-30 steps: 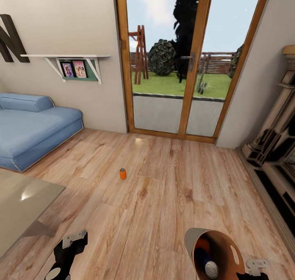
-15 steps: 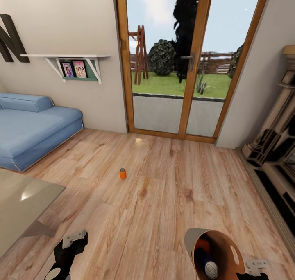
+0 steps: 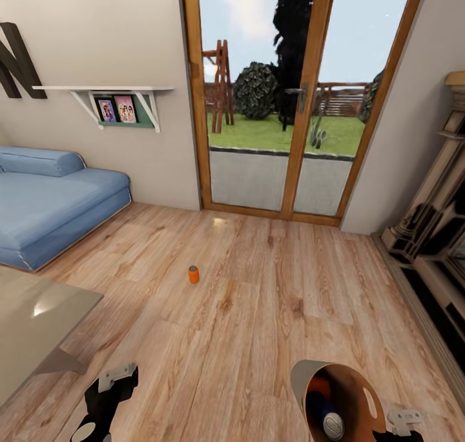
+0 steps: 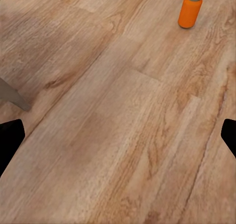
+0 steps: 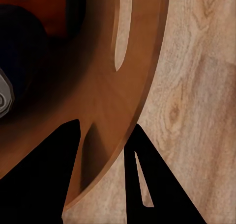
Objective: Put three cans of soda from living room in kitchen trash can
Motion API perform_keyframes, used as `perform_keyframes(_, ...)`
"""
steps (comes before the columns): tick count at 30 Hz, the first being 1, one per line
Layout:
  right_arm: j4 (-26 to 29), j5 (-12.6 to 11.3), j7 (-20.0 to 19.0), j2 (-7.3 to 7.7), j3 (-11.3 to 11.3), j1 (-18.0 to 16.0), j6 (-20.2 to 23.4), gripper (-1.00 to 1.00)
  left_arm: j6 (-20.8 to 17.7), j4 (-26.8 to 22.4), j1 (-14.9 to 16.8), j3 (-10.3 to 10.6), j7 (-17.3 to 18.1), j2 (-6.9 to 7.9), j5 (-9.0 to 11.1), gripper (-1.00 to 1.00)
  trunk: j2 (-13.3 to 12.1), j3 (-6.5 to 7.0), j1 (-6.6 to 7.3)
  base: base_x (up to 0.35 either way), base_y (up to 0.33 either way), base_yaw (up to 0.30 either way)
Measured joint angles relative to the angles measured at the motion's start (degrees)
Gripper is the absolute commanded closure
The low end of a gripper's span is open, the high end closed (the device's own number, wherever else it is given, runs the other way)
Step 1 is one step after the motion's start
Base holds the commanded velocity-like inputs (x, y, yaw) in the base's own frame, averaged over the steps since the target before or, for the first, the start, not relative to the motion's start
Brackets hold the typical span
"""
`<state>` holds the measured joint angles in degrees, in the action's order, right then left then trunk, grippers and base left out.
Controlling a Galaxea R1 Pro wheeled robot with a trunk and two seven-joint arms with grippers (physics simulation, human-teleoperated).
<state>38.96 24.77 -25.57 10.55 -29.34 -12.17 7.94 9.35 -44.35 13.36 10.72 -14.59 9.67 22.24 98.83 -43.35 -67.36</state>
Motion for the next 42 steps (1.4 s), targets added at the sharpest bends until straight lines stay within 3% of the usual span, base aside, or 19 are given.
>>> perform_keyframes(42,0.0,0.2,0.0,0.0,-0.1,0.0,0.0,1.0,0.0,0.1,0.0,0.1,0.0,0.0,0.0,-1.0,0.0,0.0,0.0,0.0,0.0,0.0)
